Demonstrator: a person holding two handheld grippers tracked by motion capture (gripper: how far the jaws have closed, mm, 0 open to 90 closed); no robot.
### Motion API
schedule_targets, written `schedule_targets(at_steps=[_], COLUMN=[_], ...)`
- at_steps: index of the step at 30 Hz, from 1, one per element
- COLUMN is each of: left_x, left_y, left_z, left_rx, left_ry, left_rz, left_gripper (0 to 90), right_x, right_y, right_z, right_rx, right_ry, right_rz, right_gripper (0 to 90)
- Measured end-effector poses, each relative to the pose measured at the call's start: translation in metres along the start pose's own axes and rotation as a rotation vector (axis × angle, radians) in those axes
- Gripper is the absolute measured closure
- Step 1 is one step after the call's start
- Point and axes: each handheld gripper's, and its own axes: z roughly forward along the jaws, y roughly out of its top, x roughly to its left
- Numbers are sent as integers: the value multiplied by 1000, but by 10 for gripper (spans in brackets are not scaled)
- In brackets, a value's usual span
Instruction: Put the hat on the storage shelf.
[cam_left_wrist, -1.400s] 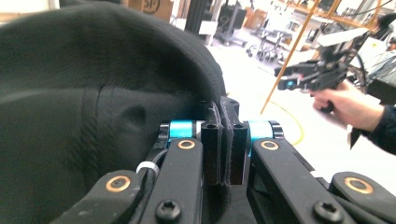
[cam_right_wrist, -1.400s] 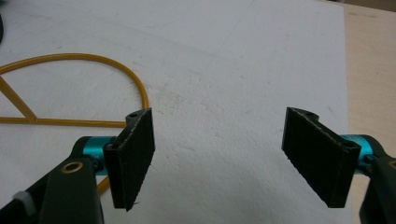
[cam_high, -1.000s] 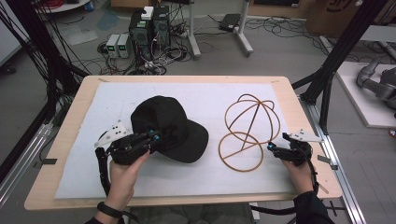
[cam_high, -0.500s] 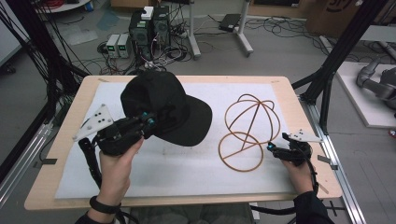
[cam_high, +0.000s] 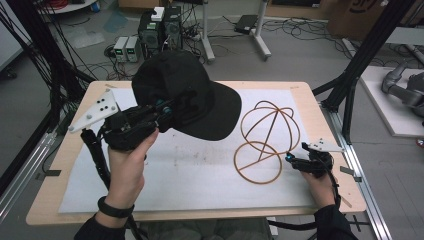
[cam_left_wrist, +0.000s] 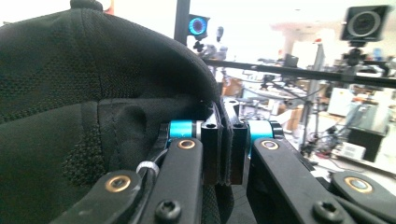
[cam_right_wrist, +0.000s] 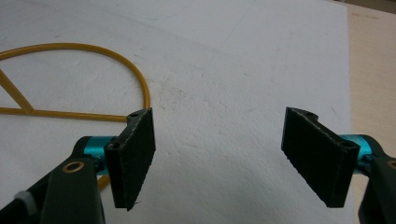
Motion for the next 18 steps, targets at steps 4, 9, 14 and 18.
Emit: schedule_targets(at_steps=[4, 9, 14, 18], left_x=[-9, -21, -32, -40], left_y=[7, 13, 15, 10], left_z=[18, 41, 62, 80], left_rx=[-21, -27, -29, -16], left_ry=[-59, -122, -173, -212], left_rz=[-3, 0, -6, -17], left_gripper=[877, 877, 877, 877], right_x=[0, 0, 0, -1], right_y=[0, 0, 0, 0], right_z=[0, 0, 0, 0], right_rx=[2, 3, 3, -2], right_ry=[1, 2, 4, 2], right_rz=[8, 9, 4, -6], right_gripper=[255, 255, 255, 255])
